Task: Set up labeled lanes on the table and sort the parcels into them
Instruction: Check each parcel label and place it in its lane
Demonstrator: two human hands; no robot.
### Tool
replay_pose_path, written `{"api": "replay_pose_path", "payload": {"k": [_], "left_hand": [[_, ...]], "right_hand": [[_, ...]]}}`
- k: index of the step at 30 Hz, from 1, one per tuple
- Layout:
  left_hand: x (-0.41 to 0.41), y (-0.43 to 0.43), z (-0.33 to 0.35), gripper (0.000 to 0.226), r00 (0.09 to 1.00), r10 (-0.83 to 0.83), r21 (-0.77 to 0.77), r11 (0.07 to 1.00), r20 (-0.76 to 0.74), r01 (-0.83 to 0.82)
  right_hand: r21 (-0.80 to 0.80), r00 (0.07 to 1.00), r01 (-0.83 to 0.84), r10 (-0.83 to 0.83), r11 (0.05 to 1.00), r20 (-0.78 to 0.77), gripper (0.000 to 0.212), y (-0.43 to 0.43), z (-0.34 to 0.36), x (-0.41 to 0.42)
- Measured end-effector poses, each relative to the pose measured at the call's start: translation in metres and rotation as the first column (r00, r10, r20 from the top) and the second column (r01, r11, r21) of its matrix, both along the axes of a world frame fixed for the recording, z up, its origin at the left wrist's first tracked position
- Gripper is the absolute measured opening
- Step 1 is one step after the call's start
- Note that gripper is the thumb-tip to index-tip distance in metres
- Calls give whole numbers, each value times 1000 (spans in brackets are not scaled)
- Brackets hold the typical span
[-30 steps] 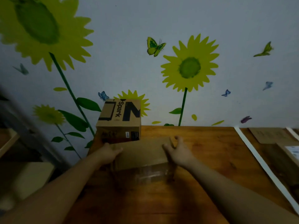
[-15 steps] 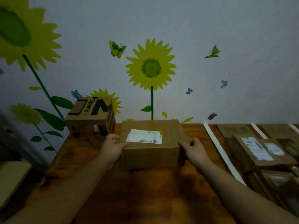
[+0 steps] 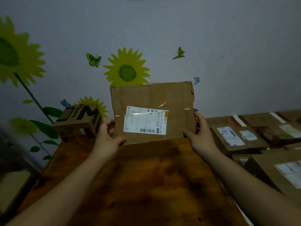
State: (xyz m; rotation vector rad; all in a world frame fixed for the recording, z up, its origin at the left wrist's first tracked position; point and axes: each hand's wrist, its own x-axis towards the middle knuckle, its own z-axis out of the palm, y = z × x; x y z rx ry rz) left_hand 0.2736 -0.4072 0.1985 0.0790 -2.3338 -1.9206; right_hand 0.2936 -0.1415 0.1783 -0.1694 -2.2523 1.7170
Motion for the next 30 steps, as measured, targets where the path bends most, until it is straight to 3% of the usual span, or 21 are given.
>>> {"api": "replay_pose_path", "payload": {"k": [6,15,24,30], "left_hand": [[7,19,7,60,991,-104,4,994,-87,105],[27,105,-10,61,924,-382,26,923,-27,383],[67,243,18,70,804,-575,-33,816,-152,577],[102,371,24,65,783,-602,-14,794,-157,608]], "right_hand": [[21,997,81,-81,996,-17,66,17,10,32],[82,938,345,-346,935,-2,69,75,14,123],[168,834,550,-547,818,-67,79,200,36,199],[145,835,550,-546,822,-73,77,315,43,244]]}}
